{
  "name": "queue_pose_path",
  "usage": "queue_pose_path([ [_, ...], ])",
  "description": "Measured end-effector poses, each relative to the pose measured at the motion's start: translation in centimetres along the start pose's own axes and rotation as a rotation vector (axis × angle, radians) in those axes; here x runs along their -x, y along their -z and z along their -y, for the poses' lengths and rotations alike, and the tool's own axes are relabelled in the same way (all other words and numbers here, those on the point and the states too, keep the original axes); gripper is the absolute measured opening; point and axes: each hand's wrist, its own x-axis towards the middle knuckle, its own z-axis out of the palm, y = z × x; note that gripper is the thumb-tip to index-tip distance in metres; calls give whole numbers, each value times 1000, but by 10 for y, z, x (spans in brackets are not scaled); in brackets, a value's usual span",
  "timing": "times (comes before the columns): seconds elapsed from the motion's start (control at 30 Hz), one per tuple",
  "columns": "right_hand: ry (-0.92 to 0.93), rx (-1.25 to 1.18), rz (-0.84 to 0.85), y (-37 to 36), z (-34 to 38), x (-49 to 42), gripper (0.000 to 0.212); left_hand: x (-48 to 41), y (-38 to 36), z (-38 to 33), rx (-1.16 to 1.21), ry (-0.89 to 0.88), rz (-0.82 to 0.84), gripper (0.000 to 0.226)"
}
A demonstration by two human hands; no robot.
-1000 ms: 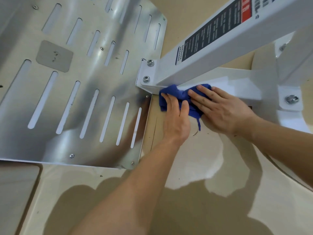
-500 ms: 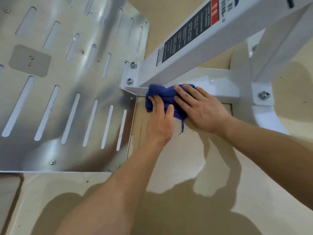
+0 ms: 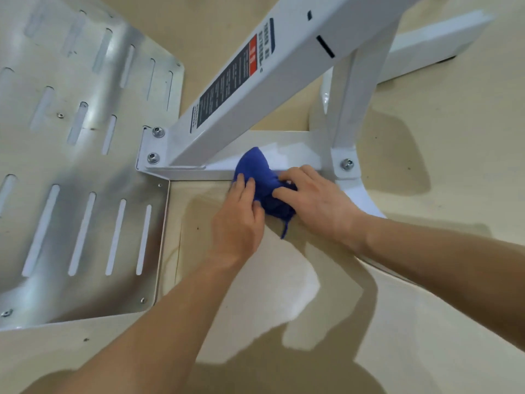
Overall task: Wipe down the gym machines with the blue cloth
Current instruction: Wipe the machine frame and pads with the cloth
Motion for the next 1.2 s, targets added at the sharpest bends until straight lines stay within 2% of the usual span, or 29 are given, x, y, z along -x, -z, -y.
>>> queue_pose_path([
  [0.07, -75, -98, 0, 21, -10, 35, 33, 7, -9, -24, 171, -42, 33, 40],
  [0.17, -166, -116, -162, 39, -42, 84, 28, 9, -23, -63, 268, -30, 89, 35],
  [0.3, -487, -218, -153, 40, -67, 115, 31, 15, -45, -107, 328, 31, 226, 50],
  [0.4, -518, -144, -88, 38, -68, 110, 30, 23, -59, -122, 289, 75, 170, 55],
  [0.47, -564, -177, -132, 36, -66, 107, 32, 25, -64, -125, 323, 106, 117, 52],
  [0.57, -690, -363, -158, 26, -55, 108, 25, 23, -67, -123, 444, 170, 48, 38],
  [0.67, -772, -508, -83, 23, -49, 106, 48, 16, -62, -121, 521, 248, -18, 27],
  [0.73, -778, -566, -92, 30, -55, 101, 55, 11, -57, -121, 573, 274, -28, 25],
  [0.8, -755, -638, -98, 40, -63, 98, 53, 9, -51, -122, 617, 271, -44, 21],
  [0.9, -751, -863, -120, 54, -73, 97, 56, 8, -43, -127, 654, 244, -82, 18],
  [1.07, -877, -1135, -100, 57, -89, 103, 76, 8, -45, -136, 607, 252, -134, 19],
  [1.13, -912, -1158, -89, 61, -97, 105, 72, 9, -49, -133, 552, 266, -171, 18],
  [1.2, -926, -1046, -24, 63, -99, 106, 64, 12, -56, -130, 501, 252, -155, 19],
])
